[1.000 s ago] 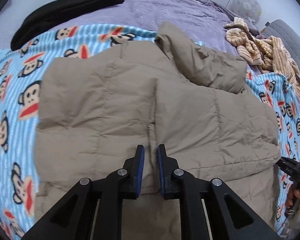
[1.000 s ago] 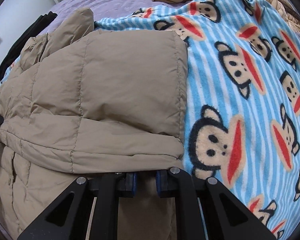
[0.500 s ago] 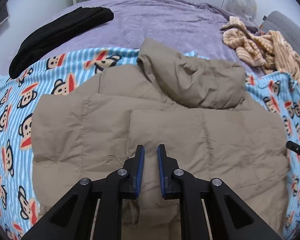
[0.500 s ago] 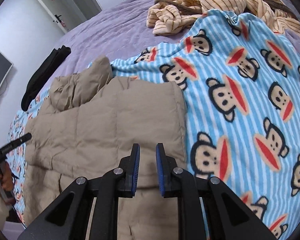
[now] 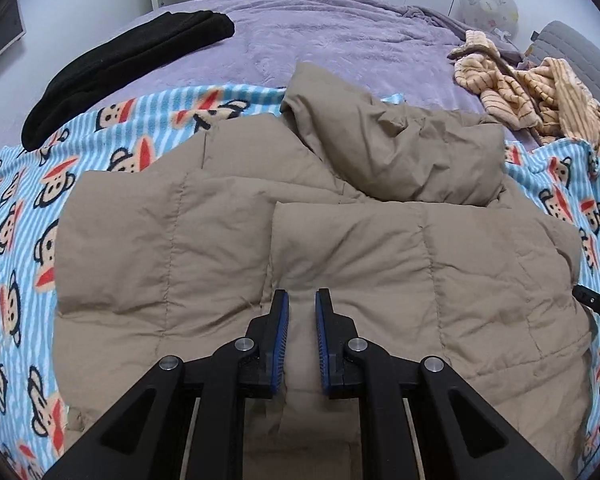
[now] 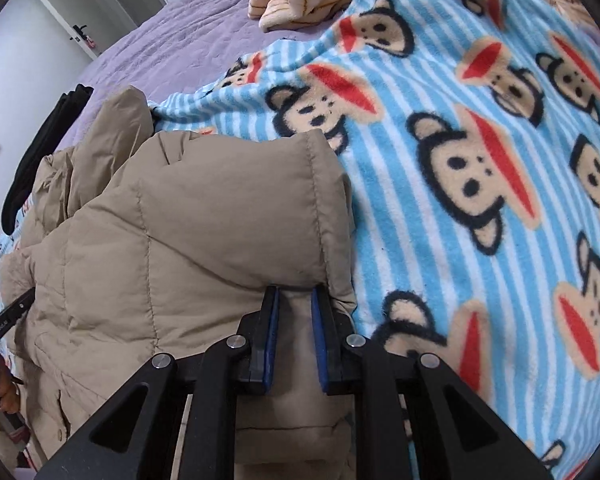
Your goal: Fold large clothes
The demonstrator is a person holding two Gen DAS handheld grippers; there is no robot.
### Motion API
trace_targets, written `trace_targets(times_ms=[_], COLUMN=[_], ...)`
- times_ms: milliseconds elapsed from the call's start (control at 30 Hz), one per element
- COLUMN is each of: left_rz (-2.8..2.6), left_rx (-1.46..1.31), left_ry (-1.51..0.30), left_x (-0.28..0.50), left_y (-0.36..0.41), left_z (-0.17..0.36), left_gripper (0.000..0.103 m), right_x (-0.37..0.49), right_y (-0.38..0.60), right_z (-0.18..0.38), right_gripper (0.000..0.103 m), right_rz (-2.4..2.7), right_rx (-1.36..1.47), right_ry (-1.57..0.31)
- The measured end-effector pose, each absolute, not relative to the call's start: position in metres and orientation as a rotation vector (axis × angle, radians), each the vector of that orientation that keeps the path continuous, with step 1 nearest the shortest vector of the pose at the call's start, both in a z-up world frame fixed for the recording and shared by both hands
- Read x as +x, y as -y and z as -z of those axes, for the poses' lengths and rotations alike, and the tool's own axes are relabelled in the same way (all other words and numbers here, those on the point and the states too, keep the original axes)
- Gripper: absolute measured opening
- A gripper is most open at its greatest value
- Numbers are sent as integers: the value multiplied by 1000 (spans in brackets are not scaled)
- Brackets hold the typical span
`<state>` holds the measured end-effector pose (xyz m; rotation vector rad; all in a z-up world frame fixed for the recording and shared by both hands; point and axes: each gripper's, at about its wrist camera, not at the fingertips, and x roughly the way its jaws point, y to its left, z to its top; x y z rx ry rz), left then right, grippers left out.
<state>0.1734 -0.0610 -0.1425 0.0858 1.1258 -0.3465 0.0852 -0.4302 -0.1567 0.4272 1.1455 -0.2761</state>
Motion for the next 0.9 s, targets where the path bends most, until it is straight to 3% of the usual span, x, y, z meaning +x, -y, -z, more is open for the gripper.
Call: trace_targets(times_ms=[233, 467, 600, 900], left_rz=[359, 318, 317, 317], left_rx=[156, 127, 145, 134], left_ry=[-1174, -1211, -1221, -1260], left_x=[143, 140, 132, 112], left_y=[49, 43, 41, 37], left_z=[148, 139, 130, 125], left_gripper=[15, 15, 15, 15], right_x=[46, 20, -1, -25], right_y=[398, 406, 411, 401], right_z=[129, 127, 116, 115], right_gripper=[20, 22, 34, 46], right_rz=[280, 353, 379, 359], right_rx=[276, 338, 436, 517], right_ry=[-1116, -1161, -1153, -1185])
